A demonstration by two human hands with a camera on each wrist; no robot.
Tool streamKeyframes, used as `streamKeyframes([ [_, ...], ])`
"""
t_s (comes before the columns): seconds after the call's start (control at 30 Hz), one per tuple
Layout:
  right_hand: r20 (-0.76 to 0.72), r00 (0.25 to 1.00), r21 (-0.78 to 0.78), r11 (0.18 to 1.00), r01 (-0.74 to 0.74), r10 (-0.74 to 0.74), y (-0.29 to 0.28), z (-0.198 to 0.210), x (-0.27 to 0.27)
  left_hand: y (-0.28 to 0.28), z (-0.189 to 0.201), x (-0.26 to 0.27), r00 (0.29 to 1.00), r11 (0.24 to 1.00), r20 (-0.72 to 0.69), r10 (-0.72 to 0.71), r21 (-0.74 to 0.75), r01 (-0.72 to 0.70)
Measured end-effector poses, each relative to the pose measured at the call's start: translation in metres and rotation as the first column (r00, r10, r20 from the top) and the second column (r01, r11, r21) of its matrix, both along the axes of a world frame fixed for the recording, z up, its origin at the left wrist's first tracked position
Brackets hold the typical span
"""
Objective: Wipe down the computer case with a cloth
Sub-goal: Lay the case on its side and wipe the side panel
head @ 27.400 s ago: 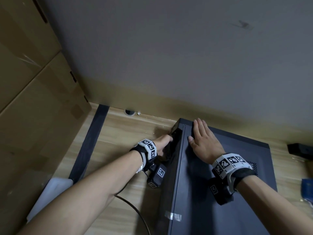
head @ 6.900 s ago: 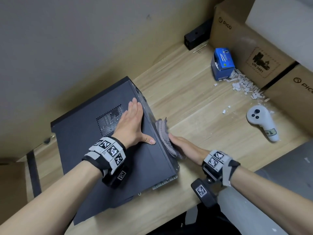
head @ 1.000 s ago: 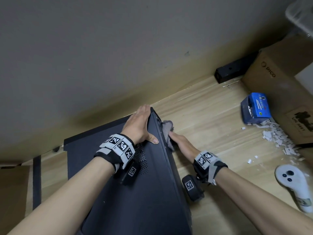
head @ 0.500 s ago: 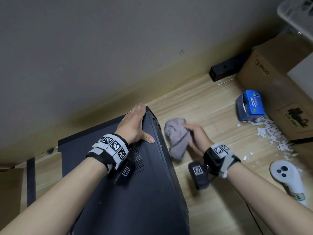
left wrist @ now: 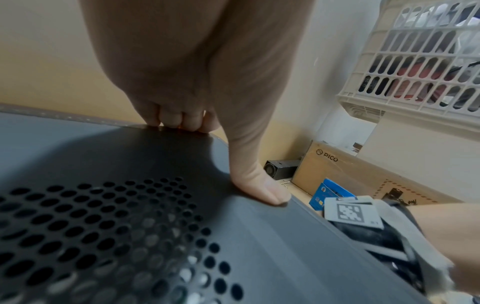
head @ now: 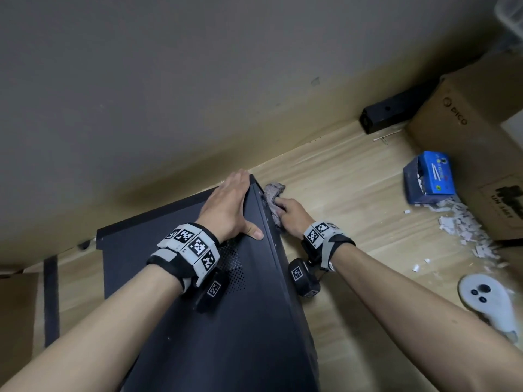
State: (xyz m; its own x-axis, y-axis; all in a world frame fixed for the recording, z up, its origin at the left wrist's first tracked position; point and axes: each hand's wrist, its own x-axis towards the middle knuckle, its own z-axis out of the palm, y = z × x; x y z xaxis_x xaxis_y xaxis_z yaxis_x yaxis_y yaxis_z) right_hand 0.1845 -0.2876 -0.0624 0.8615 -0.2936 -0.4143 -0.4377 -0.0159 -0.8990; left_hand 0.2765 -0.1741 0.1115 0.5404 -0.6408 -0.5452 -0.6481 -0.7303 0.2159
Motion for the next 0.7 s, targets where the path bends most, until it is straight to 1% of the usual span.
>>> streamKeyframes([
  [0.07,-0.002,1.000,-0.062,0.998,0.020,-0.020,0.007,0.001,-0.008,0.000,0.002,-0.001,1.000,1.000,0.002,0.002,0.006,-0.002],
  [0.13,-0.011,0.999,-0.081,0.996,0.032,-0.033,0.012,0.002,-0.019,-0.001,0.002,-0.002,1.000,1.000,0.009,-0.003,0.013,0.003],
  [0.27,-0.072,0.997,-0.052,0.998,0.023,-0.026,0.012,-0.002,-0.039,-0.002,0.001,-0.003,1.000,1.000,0.007,0.003,0.023,-0.003],
  [0.33,-0.116,0.992,0.002,0.999,-0.054,0.054,0.008,0.002,-0.056,-0.002,0.001,-0.003,1.000,1.000,0.009,0.002,0.027,-0.002],
  [0.4,-0.158,0.971,0.077,0.983,-0.166,0.177,-0.002,0.009,-0.076,-0.001,0.002,-0.003,1.000,0.999,0.011,-0.007,0.033,0.006],
  [0.47,-0.198,0.956,0.145,0.971,-0.188,0.215,-0.012,0.022,-0.090,0.000,0.002,-0.002,1.000,0.999,0.014,-0.011,0.035,0.011],
  [0.5,-0.194,0.966,0.164,0.976,-0.142,0.173,-0.017,0.027,-0.090,0.001,0.002,-0.002,1.000,0.999,0.016,-0.012,0.034,0.011],
  [0.53,-0.171,0.981,0.167,0.984,-0.066,0.094,-0.021,0.033,-0.086,0.001,0.002,-0.002,1.000,0.999,0.018,-0.014,0.033,0.013],
  [0.6,-0.111,0.991,0.162,0.983,0.091,-0.073,-0.028,0.041,-0.068,0.001,0.002,-0.001,1.000,0.999,0.021,-0.015,0.032,0.015],
  [0.63,-0.082,0.988,0.168,0.976,0.141,-0.128,-0.031,0.044,-0.054,0.001,0.002,-0.001,1.000,0.999,0.019,-0.014,0.032,0.014],
  [0.7,-0.055,0.987,0.149,0.976,0.160,-0.153,-0.032,0.041,-0.025,0.000,0.002,0.000,1.000,0.999,0.016,-0.015,0.029,0.014],
])
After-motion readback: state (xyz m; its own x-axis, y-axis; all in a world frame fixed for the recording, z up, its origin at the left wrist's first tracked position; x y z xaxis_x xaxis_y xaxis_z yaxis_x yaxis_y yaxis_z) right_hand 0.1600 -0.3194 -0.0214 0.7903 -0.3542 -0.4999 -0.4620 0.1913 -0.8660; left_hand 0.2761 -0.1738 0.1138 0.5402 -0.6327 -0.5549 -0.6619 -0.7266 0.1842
